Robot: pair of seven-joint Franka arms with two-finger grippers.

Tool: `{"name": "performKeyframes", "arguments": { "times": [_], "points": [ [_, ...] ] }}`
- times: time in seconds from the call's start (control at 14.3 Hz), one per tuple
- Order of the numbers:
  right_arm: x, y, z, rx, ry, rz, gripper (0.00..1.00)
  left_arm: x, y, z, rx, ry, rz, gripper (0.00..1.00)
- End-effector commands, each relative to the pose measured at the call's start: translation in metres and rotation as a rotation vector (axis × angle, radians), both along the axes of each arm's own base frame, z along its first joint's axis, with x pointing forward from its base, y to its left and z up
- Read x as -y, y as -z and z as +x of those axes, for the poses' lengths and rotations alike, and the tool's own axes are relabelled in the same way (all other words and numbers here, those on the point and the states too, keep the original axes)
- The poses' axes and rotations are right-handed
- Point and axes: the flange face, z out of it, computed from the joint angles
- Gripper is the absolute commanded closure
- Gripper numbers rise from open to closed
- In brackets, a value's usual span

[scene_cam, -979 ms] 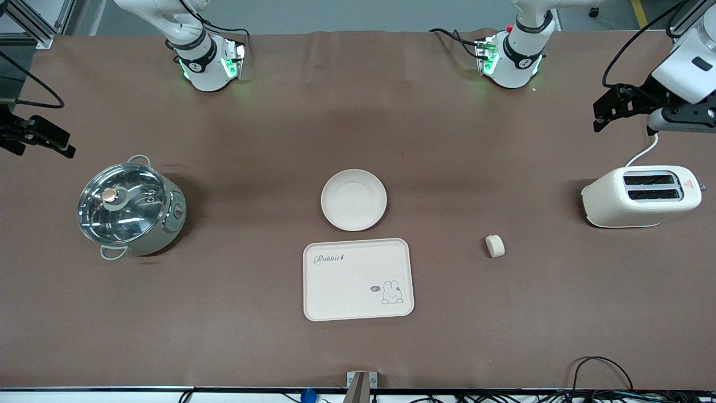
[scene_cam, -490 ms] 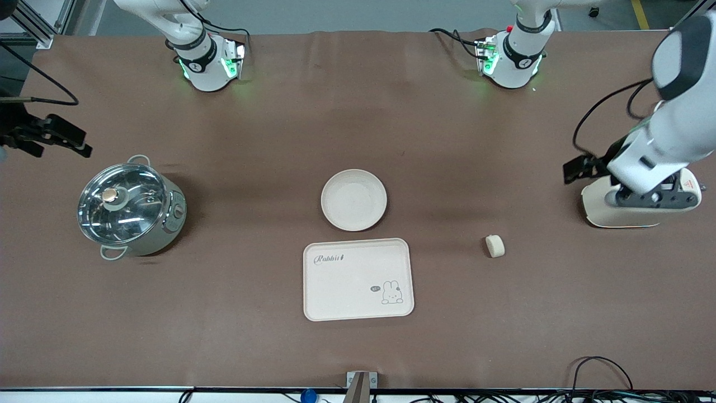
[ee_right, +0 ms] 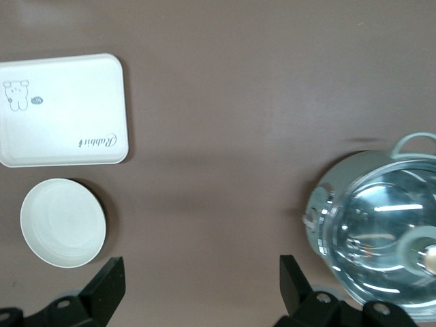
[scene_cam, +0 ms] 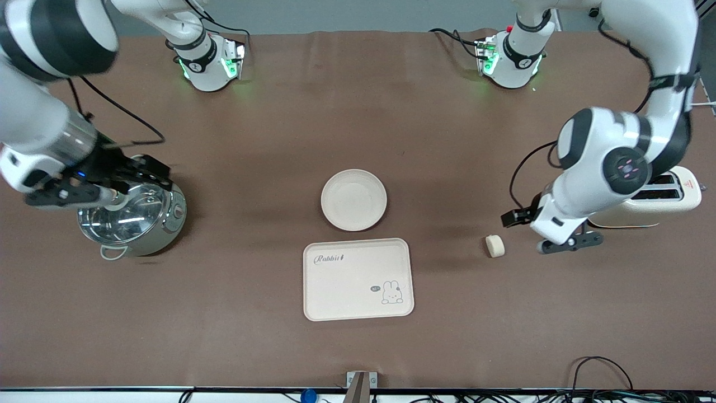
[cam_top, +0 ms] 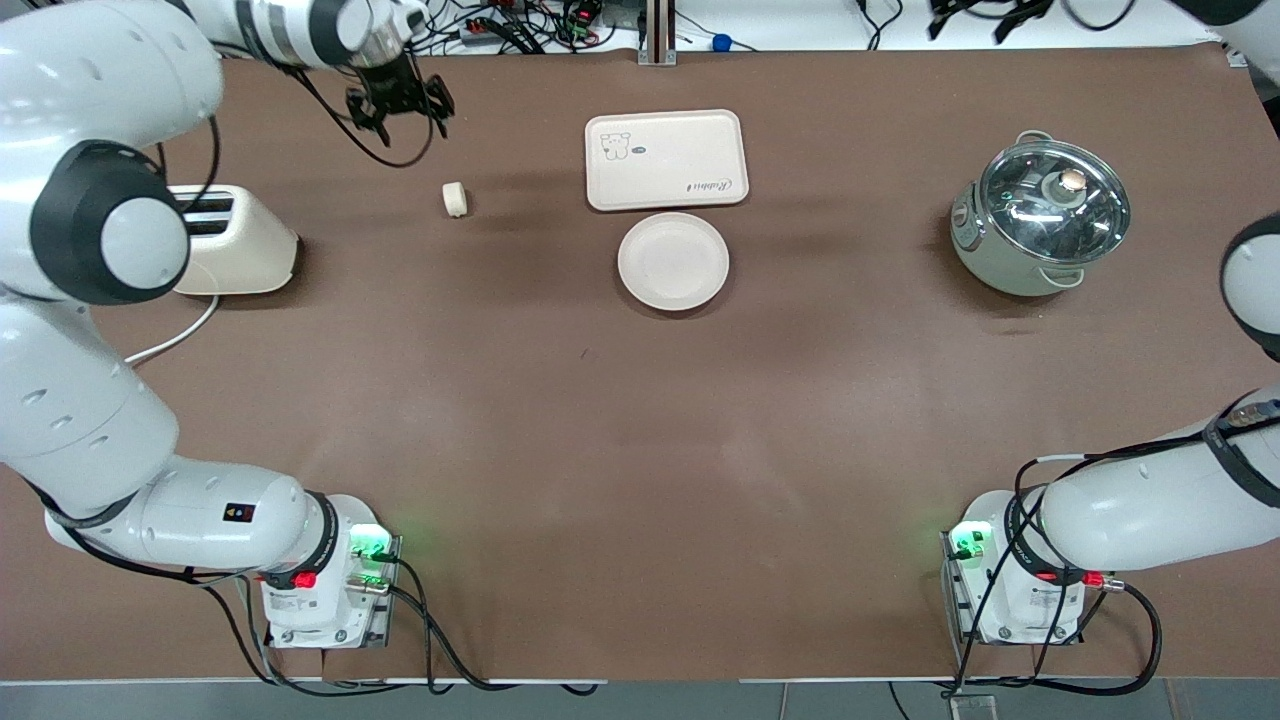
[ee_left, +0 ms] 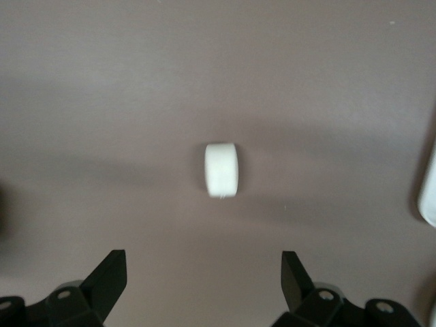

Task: Place bun in plate and plate on tray
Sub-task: 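Lower the left gripper over the white bun and close on it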

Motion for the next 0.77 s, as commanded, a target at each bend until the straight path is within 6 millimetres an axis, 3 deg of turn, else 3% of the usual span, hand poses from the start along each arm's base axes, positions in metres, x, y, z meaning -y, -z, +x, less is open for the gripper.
{"name": "performKeyframes", "arguments": {
  "times": [0.0,0.28,0.42,0.7],
  "points": [
    [-0.019,0.024,-0.004,-0.042,-0.009,0.007,0.00,0.001,0.049,0.001,0.032,-0.044,-0.001,0.00],
    [-0.034,0.061,-0.010,-0.069,-0.004,0.057,0.00,0.001,0.113,0.002,0.023,-0.056,-0.012,0.00],
    [-0.045,0.077,-0.015,-0.070,-0.006,0.076,0.00,0.000,0.140,0.004,0.043,-0.062,-0.024,0.08],
    [-0.079,0.116,-0.035,-0.080,-0.049,0.071,0.00,0.001,0.144,0.010,0.057,-0.065,-0.030,0.53]
  ]
}}
